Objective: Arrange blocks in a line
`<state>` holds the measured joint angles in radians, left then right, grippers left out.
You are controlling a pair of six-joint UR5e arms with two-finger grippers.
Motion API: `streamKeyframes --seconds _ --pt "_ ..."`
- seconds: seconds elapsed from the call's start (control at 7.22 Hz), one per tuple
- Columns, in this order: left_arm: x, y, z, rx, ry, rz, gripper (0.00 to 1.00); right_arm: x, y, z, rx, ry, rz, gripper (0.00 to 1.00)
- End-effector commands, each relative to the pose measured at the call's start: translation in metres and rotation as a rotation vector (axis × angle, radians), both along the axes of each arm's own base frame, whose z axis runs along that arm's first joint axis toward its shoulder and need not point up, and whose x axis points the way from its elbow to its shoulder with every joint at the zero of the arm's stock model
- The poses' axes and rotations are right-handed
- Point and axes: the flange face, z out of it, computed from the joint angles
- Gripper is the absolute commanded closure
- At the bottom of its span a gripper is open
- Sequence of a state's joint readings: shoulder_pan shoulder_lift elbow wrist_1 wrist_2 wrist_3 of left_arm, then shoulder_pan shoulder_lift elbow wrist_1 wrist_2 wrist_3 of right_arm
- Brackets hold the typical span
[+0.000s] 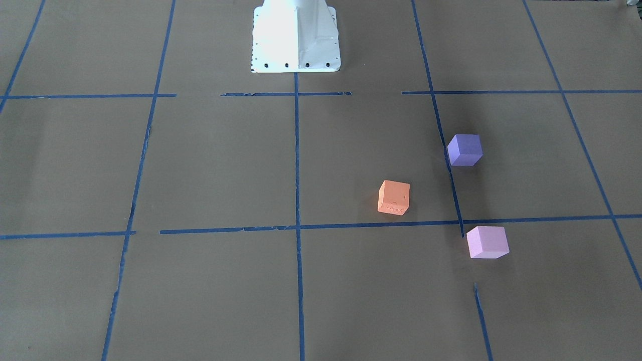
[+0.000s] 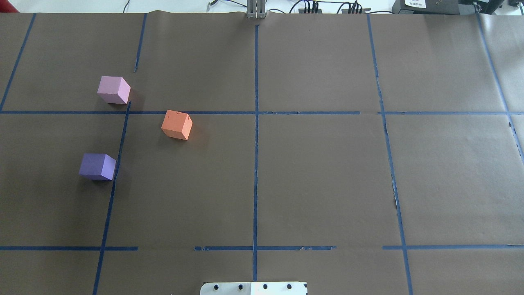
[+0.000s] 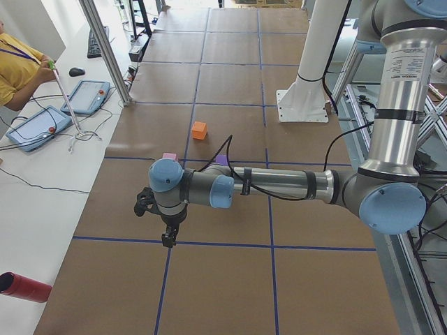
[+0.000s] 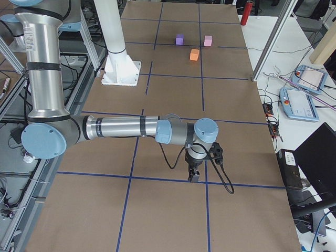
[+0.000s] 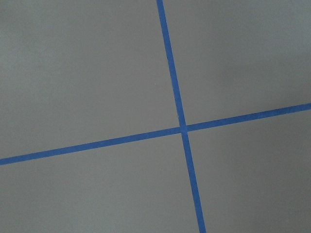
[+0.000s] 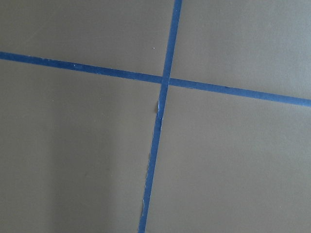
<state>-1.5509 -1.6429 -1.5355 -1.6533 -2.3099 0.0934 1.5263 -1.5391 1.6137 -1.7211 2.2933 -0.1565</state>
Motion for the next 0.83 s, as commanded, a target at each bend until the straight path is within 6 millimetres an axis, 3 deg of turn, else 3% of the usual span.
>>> streamKeyframes --seconds 0.0,0.28,0.42,0.55,0.69 --pt "0.0 0.0 0.0 0.002 0.0 -0.001 0.0 0.0 0.0 0.0 0.002 0.0 -0.001 0.0" --pt "0.019 -0.01 -0.016 0.125 0.006 0.032 0.0 0.0 0.0 0.0 0.002 0.0 -0.001 0.0" --pt "0.061 -0.019 -0.034 0.252 0.02 0.103 0.0 0.0 0.0 0.0 0.001 0.0 0.0 0.0" --pt "0.103 -0.018 -0.057 0.237 0.055 0.096 0.0 0.0 0.0 0.0 0.001 0.0 0.0 0.0" --pt "0.162 -0.023 -0.11 0.152 0.118 0.025 0.0 0.001 0.0 0.0 0.002 0.0 0.0 0.0"
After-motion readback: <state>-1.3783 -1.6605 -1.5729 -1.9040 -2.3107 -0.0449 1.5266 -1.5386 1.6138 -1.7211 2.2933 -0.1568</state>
